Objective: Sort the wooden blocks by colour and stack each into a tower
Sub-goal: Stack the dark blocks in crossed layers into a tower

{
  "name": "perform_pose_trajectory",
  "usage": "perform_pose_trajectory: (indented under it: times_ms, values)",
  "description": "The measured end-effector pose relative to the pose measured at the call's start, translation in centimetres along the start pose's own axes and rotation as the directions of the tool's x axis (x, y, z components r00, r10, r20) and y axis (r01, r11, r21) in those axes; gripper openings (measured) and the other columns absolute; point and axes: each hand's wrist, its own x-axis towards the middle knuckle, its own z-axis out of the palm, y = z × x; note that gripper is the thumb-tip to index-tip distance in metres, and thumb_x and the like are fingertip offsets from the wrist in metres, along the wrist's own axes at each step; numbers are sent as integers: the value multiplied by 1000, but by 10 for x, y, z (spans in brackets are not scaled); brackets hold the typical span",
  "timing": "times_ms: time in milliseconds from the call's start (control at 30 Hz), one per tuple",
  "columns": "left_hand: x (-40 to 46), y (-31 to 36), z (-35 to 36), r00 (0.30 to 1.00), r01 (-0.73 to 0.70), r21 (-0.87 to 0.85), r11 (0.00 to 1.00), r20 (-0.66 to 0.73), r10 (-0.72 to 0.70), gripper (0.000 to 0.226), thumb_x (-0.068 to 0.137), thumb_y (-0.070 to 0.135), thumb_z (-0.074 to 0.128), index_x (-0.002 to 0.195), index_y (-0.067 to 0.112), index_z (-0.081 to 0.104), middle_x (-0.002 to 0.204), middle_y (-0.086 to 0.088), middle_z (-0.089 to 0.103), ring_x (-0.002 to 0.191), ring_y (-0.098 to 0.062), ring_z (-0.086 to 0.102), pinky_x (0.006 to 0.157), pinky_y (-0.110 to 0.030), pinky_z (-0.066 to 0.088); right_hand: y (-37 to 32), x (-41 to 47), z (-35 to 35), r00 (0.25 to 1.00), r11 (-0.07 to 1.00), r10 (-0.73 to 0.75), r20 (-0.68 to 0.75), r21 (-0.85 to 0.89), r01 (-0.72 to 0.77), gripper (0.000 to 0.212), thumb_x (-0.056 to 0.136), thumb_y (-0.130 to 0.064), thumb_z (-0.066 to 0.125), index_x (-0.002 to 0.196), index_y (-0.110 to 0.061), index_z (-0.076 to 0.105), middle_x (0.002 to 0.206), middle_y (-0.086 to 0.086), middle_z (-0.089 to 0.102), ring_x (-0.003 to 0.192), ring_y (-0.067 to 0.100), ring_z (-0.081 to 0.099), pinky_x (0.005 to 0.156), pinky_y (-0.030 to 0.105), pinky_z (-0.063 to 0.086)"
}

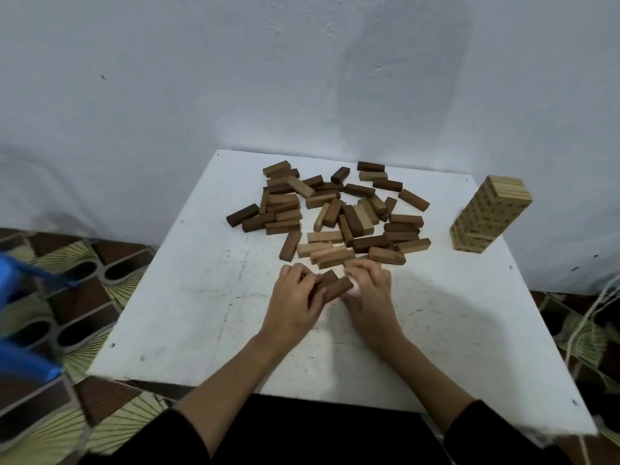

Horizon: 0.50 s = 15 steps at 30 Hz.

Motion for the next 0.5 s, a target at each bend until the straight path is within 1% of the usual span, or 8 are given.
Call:
perform_pose_trajectory:
  times_ms: [67,133,167,233,300,400,467,500]
  values:
    - [-4,1,-4,997,67,-123,990,31,-64,16,88,18,56,93,4,62,94,-2,51,87,-15,47,74,-26,43,-4,2,0,994,996,86,-63,-22,-87,43,80,7,61,120,-6,57,131,11,48,122,23,37,101,3,8]
    - [-8,3,-7,993,104,-273,956,87,-84,11,86,16,60,93,7,59,96,2,47,82,-7,48,71,-16,40,-8,2,1,993,992,97,-63,-73,-102,48,83,8,53,130,-5,51,138,11,45,125,26,36,105,18,18]
    - [-8,4,-9,990,112,-315,942,115,-80,15,84,15,65,96,8,59,99,2,46,81,-5,49,69,-12,39,-9,3,1,995,990,91,-48,-101,-95,49,86,6,49,134,-3,47,140,11,44,126,27,36,105,27,24]
    - [-6,2,-12,978,144,-360,922,192,-78,40,78,16,76,112,10,57,110,4,45,78,-3,47,67,-10,40,-10,4,0,995,986,100,-21,-131,-102,47,88,2,42,135,-2,46,139,11,46,125,29,37,104,38,31]
    - [-2,0,-14,957,182,-358,916,280,-81,67,70,18,83,127,11,51,120,7,41,78,0,46,70,-9,40,-11,3,0,995,985,91,-31,-144,-95,45,84,-5,36,124,-3,56,131,12,53,118,30,43,97,42,38]
    - [5,-3,-15,924,159,-341,927,383,-18,91,61,27,89,139,15,41,131,11,37,98,5,44,85,-6,36,-8,-1,-2,995,988,83,-49,-126,-88,33,79,-8,38,99,-5,64,113,10,58,102,29,48,82,40,43]
    - [10,-3,-13,901,93,-337,937,428,65,93,60,35,87,140,20,41,139,12,36,123,-1,38,102,-14,33,-4,-2,-4,994,993,85,-74,-81,-91,26,74,-2,40,87,-5,63,105,11,57,94,28,48,75,40,45]
    - [12,-2,-12,890,48,-328,943,443,109,89,61,40,85,139,23,44,142,12,36,129,-4,35,106,-20,31,-2,-2,-5,993,994,91,-80,-56,-96,26,71,0,40,84,-5,62,103,12,55,92,28,47,74,38,44]
